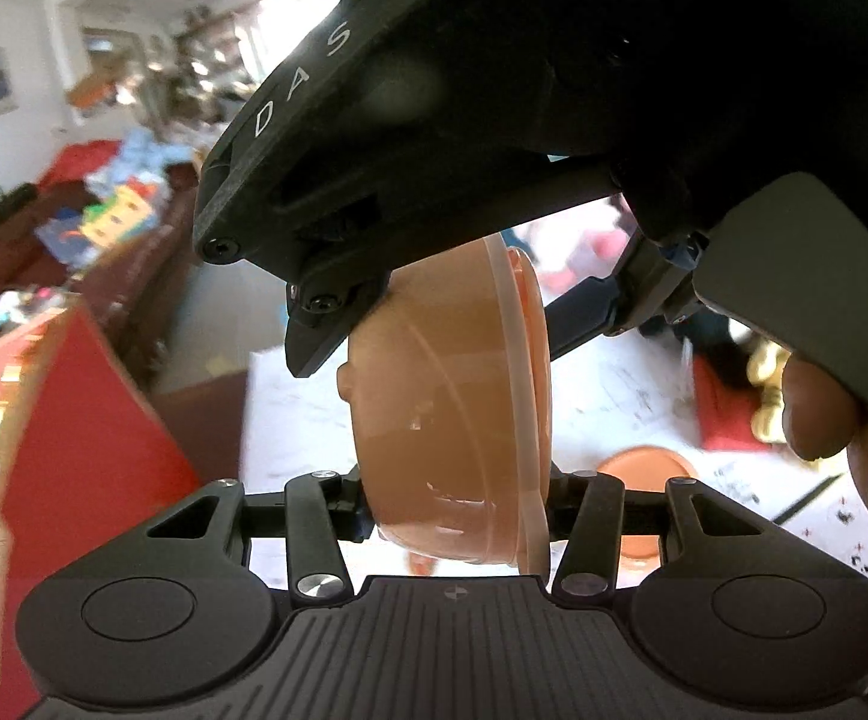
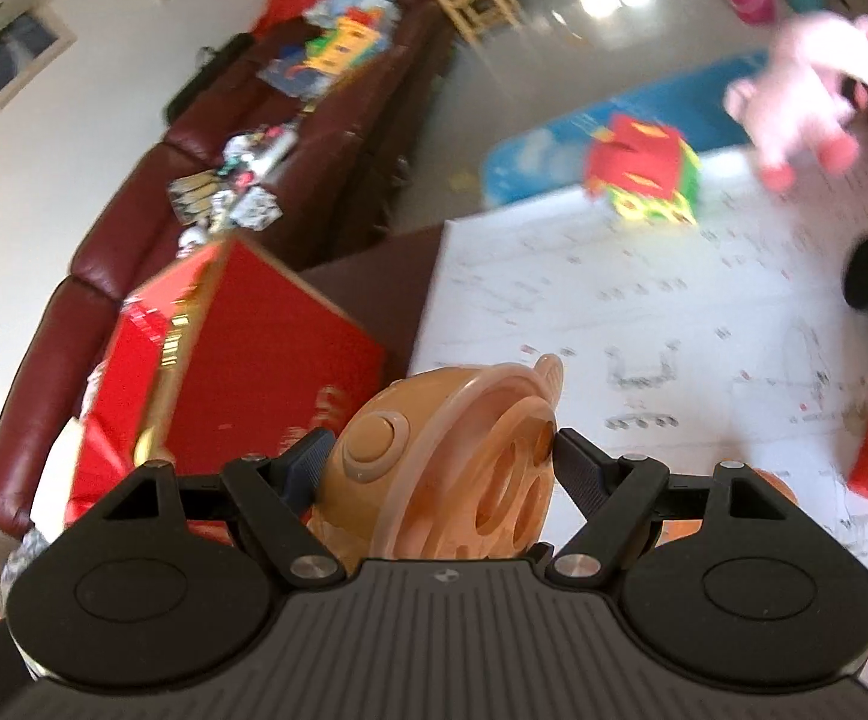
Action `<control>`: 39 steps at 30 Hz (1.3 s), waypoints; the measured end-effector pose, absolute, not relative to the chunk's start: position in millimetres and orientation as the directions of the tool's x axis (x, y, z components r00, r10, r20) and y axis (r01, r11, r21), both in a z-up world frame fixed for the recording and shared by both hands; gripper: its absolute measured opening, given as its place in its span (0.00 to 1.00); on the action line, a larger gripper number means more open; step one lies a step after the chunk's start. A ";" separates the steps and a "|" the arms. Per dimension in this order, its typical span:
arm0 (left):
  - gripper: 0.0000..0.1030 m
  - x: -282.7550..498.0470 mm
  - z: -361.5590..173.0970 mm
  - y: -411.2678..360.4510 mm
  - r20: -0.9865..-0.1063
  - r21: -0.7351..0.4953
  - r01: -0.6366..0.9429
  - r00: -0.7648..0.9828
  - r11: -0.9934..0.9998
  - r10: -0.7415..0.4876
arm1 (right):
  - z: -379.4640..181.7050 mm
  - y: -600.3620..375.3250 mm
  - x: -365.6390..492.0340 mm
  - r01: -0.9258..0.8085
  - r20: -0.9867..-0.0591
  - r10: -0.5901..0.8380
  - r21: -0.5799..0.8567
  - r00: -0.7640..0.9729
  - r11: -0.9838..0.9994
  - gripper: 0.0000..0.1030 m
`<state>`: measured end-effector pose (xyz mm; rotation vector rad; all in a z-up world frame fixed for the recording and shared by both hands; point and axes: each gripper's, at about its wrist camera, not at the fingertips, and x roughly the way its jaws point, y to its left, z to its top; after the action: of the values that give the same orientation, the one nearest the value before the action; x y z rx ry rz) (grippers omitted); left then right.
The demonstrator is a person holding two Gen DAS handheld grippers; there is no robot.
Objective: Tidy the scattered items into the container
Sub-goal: 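Carry the tan toy pot with both tools over the red FOOD box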
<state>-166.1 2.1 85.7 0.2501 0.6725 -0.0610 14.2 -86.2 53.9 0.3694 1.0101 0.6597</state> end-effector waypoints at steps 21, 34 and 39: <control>0.49 -247.9 165.6 132.1 -0.456 0.116 -0.296 0.832 0.948 0.315 | 159.0 74.5 -68.2 -0.728 -0.581 0.775 0.416 0.248 0.545 0.80; 0.50 -235.3 207.2 223.3 -0.421 0.176 -0.418 0.787 0.891 0.452 | 199.4 180.5 -56.7 -0.826 -0.569 0.809 0.378 0.150 0.419 0.81; 0.91 -209.9 214.6 282.2 -0.454 0.122 -0.530 0.722 0.839 0.522 | 210.4 213.9 -27.4 -0.806 -0.519 0.813 0.345 0.264 0.482 0.90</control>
<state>-209.9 282.2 214.6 -0.0167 0.4960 0.5809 -27.4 213.9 210.4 0.0118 0.7095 1.0941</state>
